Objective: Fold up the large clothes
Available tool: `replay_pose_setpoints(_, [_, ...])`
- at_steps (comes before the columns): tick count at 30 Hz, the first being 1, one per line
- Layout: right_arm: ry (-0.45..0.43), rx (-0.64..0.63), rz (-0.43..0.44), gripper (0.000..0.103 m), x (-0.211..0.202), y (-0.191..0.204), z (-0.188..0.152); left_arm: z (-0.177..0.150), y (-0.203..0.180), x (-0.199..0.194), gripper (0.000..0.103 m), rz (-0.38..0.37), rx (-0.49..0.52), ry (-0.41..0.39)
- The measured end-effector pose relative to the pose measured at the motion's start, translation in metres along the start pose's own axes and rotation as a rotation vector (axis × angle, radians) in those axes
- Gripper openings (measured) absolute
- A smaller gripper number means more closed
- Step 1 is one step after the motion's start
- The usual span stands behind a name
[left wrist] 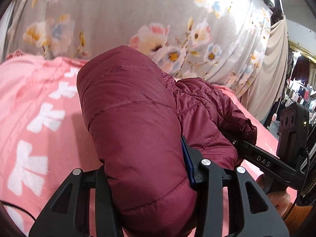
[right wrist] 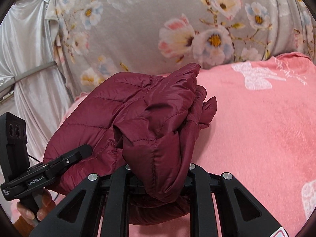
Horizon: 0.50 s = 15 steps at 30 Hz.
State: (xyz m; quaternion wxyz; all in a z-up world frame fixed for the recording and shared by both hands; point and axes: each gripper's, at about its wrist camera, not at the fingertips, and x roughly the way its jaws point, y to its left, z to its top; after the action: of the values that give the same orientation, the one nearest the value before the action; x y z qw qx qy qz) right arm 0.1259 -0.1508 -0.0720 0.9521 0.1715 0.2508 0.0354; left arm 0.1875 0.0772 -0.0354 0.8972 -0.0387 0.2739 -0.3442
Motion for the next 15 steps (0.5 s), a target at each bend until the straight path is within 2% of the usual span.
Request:
replay_pose_setpoints(3, [0.035,0.029,0.0,0.017,0.007,-0.005,-0.006,-0.013,0.008,0.013,0.041,0.001,-0.012,0.043])
replay_pose_setpoints(7, [0.097,0.018,-0.034,0.022,0.017,-0.001,-0.007,-0.021,0.014,0.015,0.045,0.002,-0.031,0.056])
replay_pose_setpoints(9, [0.128,0.028,-0.036,0.034,0.018,-0.003,-0.008,-0.022,0.017,0.017,0.05,0.024,-0.051,0.09])
replay_pose_setpoints(11, [0.152,0.037,-0.026,0.041,0.011,-0.006,-0.009,-0.026,0.024,0.018,0.056,0.033,-0.095,0.127])
replay_pose_setpoints(13, [0.154,0.041,-0.021,0.049,-0.007,-0.01,-0.009,-0.029,0.029,0.012,0.073,0.061,-0.139,0.15])
replay_pose_setpoints(14, [0.141,0.046,-0.02,0.054,-0.021,-0.012,-0.009,-0.031,0.032,0.004,0.077,0.088,-0.16,0.154])
replay_pose_setpoints(15, [0.118,0.049,-0.024,0.059,-0.036,-0.015,-0.008,-0.033,0.035,-0.006,0.086,0.128,-0.175,0.15])
